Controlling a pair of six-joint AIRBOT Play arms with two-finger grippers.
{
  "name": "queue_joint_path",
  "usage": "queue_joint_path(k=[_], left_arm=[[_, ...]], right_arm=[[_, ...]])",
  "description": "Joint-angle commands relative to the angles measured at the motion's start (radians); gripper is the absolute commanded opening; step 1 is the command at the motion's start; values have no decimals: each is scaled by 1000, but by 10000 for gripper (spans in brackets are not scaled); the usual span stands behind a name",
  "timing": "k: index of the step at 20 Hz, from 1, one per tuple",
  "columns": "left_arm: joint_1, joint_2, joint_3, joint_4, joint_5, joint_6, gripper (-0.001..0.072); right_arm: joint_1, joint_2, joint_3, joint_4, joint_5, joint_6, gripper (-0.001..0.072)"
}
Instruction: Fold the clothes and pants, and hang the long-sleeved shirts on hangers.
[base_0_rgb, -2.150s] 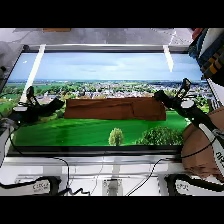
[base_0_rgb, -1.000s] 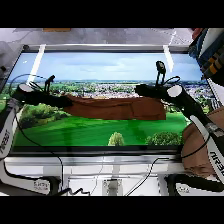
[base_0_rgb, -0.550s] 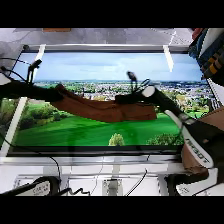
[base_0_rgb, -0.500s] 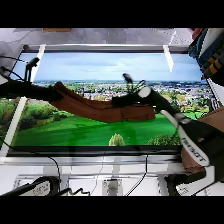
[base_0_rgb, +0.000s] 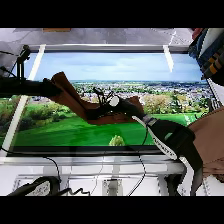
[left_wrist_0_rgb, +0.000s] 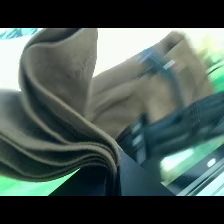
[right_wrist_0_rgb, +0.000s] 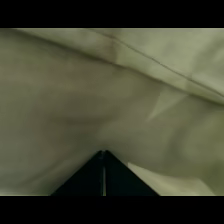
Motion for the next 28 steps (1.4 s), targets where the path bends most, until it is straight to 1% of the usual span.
queue_joint_path(k=[1,4,7,10,12,14,15,16,17,18,19,20,21,22,23,24,25,26,27,28], left_arm=[[-27,-19,0,-141,37,1,10],[-144,-73,0,-140,85,1,10],[-324,-160,1,-142,229,1,10],[-543,-269,1,-168,435,1,10],[-683,-341,1,-198,591,3,11],[-804,-408,1,-196,749,16,12],[-849,-438,1,-196,816,16,135],[-877,-458,1,-196,848,16,480],[-892,-470,1,-196,853,13,682],[-895,-472,1,-196,842,12,699],[-890,-467,1,-195,824,12,698],[-875,-456,1,-195,804,12,698],[-854,-441,1,-189,779,12,698],[-825,-422,1,-189,752,12,698],[-792,-401,1,-189,726,12,697],[-759,-383,1,-189,703,12,697],[-724,-365,1,-189,679,12,696],[-694,-350,1,-189,659,12,697],[-665,-336,1,-189,655,12,697],[-641,-327,1,-189,652,12,697]], right_arm=[[-13,-8,29,-64,12,20,16],[-146,64,29,-185,140,23,16],[-327,173,29,-304,308,26,16],[-505,296,29,-394,420,45,16],[-600,367,29,-406,439,45,16],[-672,418,29,-407,445,46,16],[-697,433,29,-408,453,45,17],[-720,441,29,-411,466,42,17],[-737,440,28,-426,478,22,41],[-750,438,23,-466,481,-16,69],[-760,438,11,-522,478,-51,65],[-776,438,-8,-585,478,-71,17],[-801,438,-36,-619,481,-87,16],[-833,438,-71,-607,486,-118,15],[-867,438,-116,-565,500,-159,15],[-907,438,-177,-472,522,-249,15],[-947,437,-250,-337,551,-357,15],[-980,438,-324,-205,556,-427,16],[-1006,438,-404,-91,520,-454,59],[-1013,438,-474,-27,464,-455,362]])
